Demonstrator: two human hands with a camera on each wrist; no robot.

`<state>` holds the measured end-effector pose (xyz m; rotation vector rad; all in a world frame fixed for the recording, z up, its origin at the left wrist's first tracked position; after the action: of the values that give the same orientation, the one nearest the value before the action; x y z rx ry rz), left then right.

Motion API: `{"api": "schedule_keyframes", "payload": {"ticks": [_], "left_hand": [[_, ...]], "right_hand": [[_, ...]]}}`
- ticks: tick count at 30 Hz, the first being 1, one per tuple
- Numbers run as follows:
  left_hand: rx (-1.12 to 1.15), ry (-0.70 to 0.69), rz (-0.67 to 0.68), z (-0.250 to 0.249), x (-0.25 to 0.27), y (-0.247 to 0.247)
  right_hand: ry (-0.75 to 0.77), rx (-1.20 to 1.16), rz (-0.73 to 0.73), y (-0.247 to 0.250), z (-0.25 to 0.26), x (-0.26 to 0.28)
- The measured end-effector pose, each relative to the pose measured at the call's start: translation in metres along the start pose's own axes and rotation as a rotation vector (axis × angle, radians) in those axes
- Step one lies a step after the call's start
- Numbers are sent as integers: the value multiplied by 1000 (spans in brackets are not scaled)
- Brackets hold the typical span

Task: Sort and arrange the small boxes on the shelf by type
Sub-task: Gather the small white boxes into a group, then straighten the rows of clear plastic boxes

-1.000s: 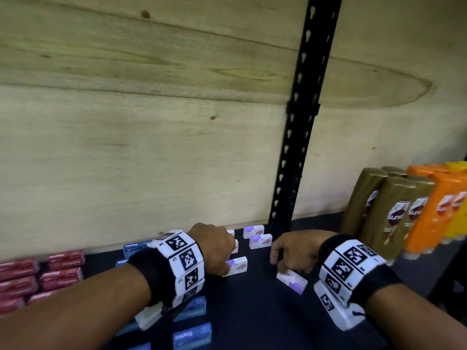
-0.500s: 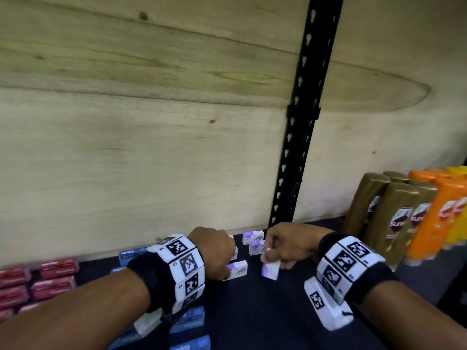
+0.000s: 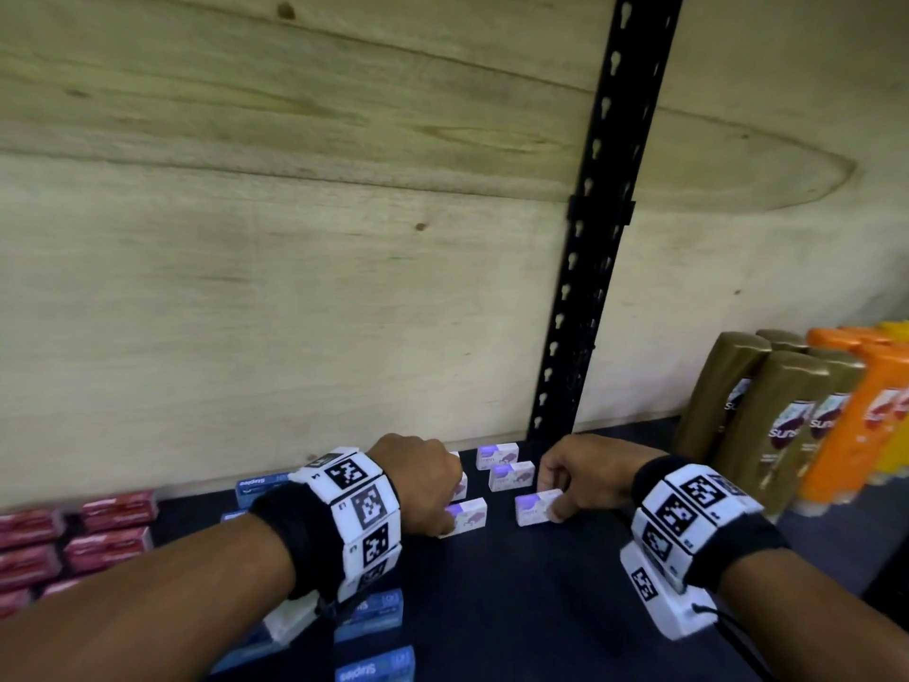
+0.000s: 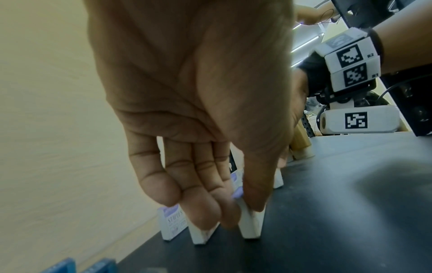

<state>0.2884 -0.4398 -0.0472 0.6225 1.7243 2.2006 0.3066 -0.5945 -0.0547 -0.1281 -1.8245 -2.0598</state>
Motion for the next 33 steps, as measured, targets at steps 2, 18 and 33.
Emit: {"api": "schedule_keyframes", "payload": {"ticks": [2,18,33], "left_hand": [[13,2,-2,2,1,1],[40,119,-49,61,70,21],[102,546,-93,191,304,-6]], "right_hand": [[11,7,-12,0,3,-1],[147,79,-168,34,67,12],[610,174,-139,9,330,56]]}}
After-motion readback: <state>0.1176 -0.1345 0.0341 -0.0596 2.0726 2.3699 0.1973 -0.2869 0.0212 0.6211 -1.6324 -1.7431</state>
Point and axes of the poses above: each hand's wrist, its own x-axis away from the middle knuckle, its own y-axis out of the back of the hand, z = x × y, the point moved 9 cm from there along -x, towards the middle knuckle, and after that the axes turned 2 degrees about y, right-handed, at the moved point
